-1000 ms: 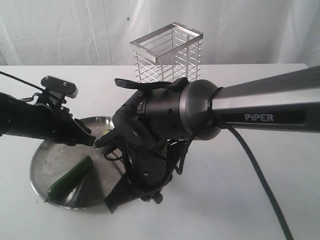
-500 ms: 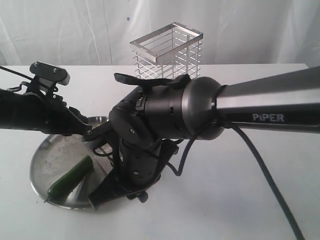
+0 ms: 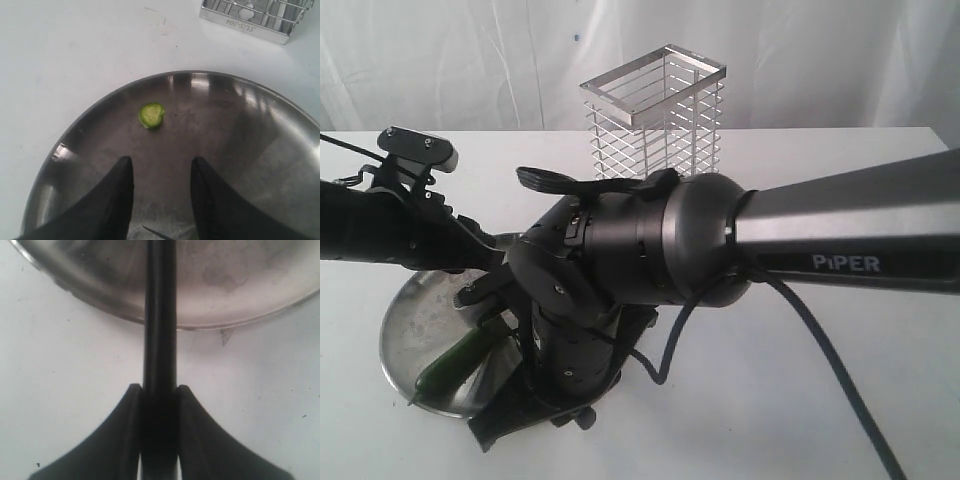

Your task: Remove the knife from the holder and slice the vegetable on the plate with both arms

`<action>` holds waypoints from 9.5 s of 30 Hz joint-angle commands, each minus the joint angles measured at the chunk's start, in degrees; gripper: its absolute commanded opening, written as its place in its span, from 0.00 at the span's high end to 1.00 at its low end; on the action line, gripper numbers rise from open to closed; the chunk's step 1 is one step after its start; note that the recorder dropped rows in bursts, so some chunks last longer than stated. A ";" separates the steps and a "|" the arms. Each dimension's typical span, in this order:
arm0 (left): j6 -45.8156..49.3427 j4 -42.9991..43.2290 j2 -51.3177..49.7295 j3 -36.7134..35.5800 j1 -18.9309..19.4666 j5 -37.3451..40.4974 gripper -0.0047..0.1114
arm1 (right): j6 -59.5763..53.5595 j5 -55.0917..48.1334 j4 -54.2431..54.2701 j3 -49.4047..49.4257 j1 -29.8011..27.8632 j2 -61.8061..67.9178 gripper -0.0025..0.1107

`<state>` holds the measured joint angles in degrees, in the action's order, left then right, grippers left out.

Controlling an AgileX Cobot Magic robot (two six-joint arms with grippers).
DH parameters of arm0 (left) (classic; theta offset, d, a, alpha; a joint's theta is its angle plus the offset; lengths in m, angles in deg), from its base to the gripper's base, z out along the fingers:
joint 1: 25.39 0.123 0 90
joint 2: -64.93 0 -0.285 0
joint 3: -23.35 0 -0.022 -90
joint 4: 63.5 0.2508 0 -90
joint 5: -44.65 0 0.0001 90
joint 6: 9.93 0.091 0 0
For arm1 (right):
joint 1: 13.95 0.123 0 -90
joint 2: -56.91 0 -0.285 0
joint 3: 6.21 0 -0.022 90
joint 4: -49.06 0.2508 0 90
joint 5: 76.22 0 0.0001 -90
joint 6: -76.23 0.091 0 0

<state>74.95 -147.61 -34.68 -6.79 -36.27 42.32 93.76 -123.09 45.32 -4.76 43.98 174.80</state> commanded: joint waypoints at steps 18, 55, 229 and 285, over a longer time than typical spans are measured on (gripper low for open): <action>-0.69 -1.13 0.55 -0.39 -0.07 3.61 0.59 | 0.75 1.72 0.38 -0.13 0.31 2.06 0.98; -38.68 46.48 7.89 1.67 12.84 32.89 0.96 | -1.89 3.37 0.52 -0.13 0.31 2.06 0.98; -26.97 26.54 0.41 2.89 7.07 25.71 0.96 | -3.87 -1.78 0.31 -3.81 -0.79 5.76 0.98; -25.62 31.65 -4.19 0.34 4.83 13.44 0.96 | -4.46 -1.90 0.34 -3.81 -0.79 5.75 0.98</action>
<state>48.56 -114.69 -36.98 -6.13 -29.96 58.40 90.11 -125.00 45.53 -8.35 43.63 180.70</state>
